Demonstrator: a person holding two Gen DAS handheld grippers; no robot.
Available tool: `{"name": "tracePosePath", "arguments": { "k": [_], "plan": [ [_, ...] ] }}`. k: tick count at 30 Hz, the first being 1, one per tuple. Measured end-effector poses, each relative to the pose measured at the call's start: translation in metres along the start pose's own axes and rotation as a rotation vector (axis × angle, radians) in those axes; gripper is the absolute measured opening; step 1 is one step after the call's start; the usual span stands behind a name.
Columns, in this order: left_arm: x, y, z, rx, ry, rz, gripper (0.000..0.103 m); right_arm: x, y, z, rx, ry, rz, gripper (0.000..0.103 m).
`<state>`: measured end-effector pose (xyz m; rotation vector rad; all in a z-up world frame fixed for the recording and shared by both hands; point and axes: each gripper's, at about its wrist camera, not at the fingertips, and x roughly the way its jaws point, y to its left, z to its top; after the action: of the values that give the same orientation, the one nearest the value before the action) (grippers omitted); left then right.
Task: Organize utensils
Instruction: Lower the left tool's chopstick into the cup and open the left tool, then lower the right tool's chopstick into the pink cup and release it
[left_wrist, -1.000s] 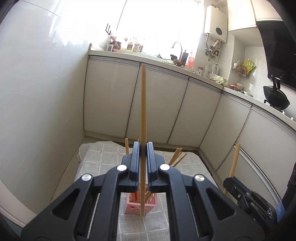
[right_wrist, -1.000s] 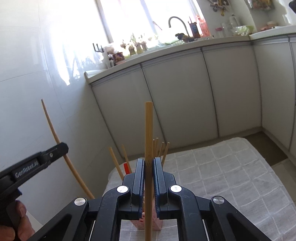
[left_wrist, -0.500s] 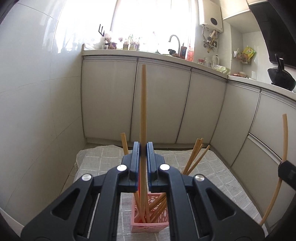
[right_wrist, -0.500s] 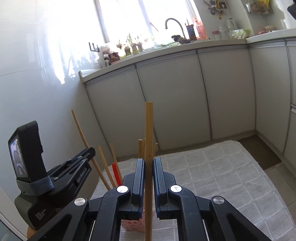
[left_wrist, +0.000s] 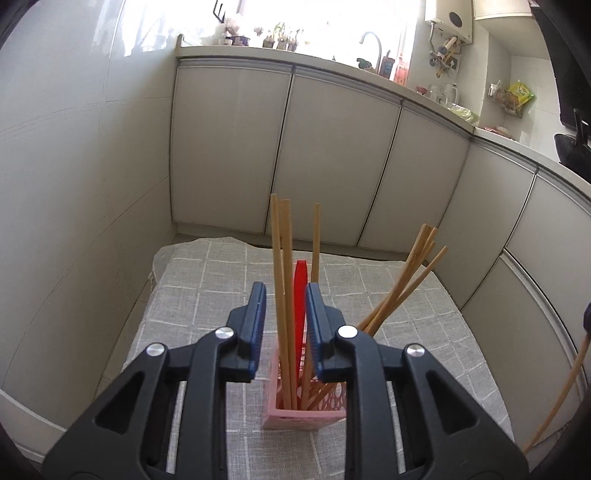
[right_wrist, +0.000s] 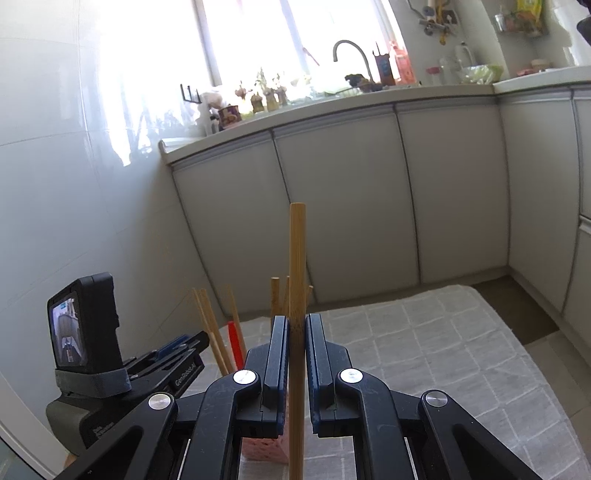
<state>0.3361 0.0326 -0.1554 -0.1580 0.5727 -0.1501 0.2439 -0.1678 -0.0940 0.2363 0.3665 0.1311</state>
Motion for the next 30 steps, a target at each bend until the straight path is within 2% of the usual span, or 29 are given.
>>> {"name": "tracePosePath", "arguments": {
  "k": [4,6,9,10,12,14,16,23,30],
  "plan": [
    [-0.027,0.001,0.000,0.039,0.037,0.040,0.045,0.000,0.006,0.005,-0.028,-0.022,0.010,0.008],
    [-0.039,0.002,-0.003,0.087,0.068,0.085,0.054,0.001,0.008,0.011,-0.024,-0.039,0.013,0.008],
    [-0.055,0.006,-0.008,0.153,0.134,0.174,0.061,0.005,0.012,0.022,-0.019,-0.068,0.011,0.008],
    [-0.061,0.009,-0.009,0.159,0.160,0.196,0.064,0.006,0.014,0.025,-0.022,-0.079,0.008,0.008],
    [-0.069,0.018,-0.014,0.117,0.199,0.209,0.078,0.008,0.019,0.030,-0.025,-0.103,0.005,0.008],
    [-0.075,0.027,-0.022,0.051,0.242,0.171,0.080,0.012,0.024,0.034,-0.039,-0.129,0.003,0.008],
    [-0.078,0.031,-0.030,0.026,0.279,0.147,0.080,0.018,0.031,0.037,-0.053,-0.151,0.000,0.008],
    [-0.071,0.038,-0.045,0.003,0.326,0.171,0.088,0.044,0.056,0.039,-0.086,-0.226,-0.015,0.008],
    [-0.059,0.046,-0.065,-0.012,0.379,0.191,0.089,0.078,0.067,0.035,-0.072,-0.255,-0.023,0.008]
  ]
}}
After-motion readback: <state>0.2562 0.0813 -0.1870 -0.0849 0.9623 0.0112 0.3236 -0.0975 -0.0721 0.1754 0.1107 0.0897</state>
